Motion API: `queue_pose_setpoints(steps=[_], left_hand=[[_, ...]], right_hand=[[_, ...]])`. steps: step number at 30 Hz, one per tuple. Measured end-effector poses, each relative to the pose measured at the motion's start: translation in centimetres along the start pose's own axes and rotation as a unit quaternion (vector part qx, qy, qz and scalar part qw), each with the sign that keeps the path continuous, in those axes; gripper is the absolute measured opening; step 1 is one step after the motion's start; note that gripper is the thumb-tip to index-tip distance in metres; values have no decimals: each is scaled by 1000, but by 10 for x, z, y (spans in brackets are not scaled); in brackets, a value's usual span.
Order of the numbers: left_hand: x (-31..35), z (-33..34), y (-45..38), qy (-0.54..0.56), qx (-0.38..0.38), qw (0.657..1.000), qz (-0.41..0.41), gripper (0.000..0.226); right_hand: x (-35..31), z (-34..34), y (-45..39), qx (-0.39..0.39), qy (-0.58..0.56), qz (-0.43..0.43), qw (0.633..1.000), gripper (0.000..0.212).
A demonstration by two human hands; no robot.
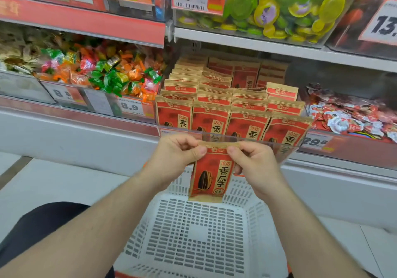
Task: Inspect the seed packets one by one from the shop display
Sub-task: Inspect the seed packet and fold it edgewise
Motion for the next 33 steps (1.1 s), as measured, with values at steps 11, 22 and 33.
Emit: queue_pose_setpoints(steps=[11,22,33], left_hand=[[9,-3,7,-82,-47,987,127,26],[8,-7,9,-94,-21,982,165,24],[-8,0,5,-93,-20,995,42,19]], right_hand=[[-8,-8,4,-34,38,-75,996,26],[-7,-3,5,-27,-3,-68,997,13],[-5,-9,4,-38,-13,-40,998,20]])
Point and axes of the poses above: each hand's wrist, its own y-axis away from the middle knuckle, its own z-axis out of the palm, x = y × z, the point moved 4 cm from there along -y, towards the middle knuckle, and after that the axes turned 4 degrees about y, right-handed, at the moved point
